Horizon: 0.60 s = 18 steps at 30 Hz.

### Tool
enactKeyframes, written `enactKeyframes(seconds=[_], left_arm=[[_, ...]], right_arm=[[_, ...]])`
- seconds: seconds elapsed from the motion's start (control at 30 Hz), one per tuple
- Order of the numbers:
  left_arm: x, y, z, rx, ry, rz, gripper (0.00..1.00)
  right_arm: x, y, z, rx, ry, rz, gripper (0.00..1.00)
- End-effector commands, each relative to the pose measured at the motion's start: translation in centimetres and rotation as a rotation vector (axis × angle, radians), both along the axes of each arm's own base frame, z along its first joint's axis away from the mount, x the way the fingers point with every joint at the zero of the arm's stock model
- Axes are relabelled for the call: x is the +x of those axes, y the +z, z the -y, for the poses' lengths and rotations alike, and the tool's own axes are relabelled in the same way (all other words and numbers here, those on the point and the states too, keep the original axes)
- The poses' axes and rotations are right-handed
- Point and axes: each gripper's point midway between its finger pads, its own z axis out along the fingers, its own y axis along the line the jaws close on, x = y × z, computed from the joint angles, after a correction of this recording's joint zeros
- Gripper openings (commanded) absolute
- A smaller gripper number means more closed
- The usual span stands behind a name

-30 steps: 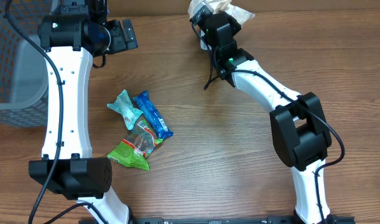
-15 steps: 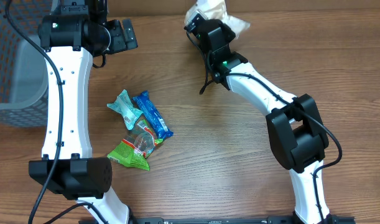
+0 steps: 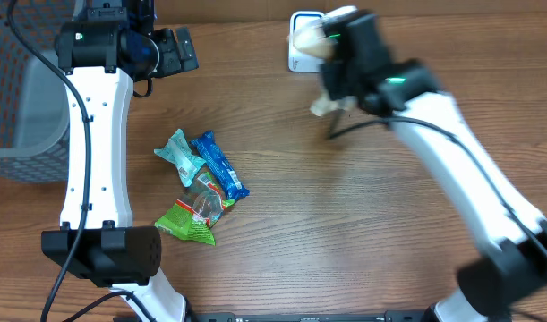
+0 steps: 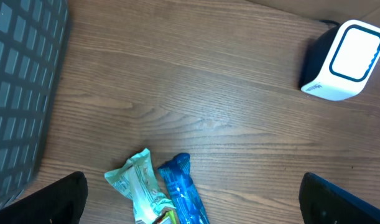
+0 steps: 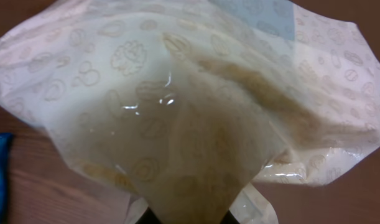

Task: Scan the item barcode
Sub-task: 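Move the Nutree bag right and lower it onto the table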

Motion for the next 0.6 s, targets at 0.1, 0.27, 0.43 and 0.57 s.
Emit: enactKeyframes(seconds=[0.1, 0.27, 0.43, 0.57], left_arm=[[0.4, 0.4, 0.4, -0.012, 0.005, 0.014, 1.00], [0.4, 0.4, 0.4, -0.012, 0.005, 0.014, 1.00], [0.4, 0.4, 0.4, -0.012, 0.005, 0.014, 1.00], [0.4, 0.4, 0.4, -0.012, 0.005, 0.014, 1.00]], right_arm=[[-4.1, -0.7, 7.6, 0.135, -0.291, -0.221, 0.04], [-7.6, -4.7, 12.2, 0.075, -0.410, -0.422, 0.04], [-8.8, -8.2, 14.2, 0.078, -0.447, -0.511, 0.04], [-8.6, -10.7, 14.0, 0.151, -0.363, -0.533, 0.04]])
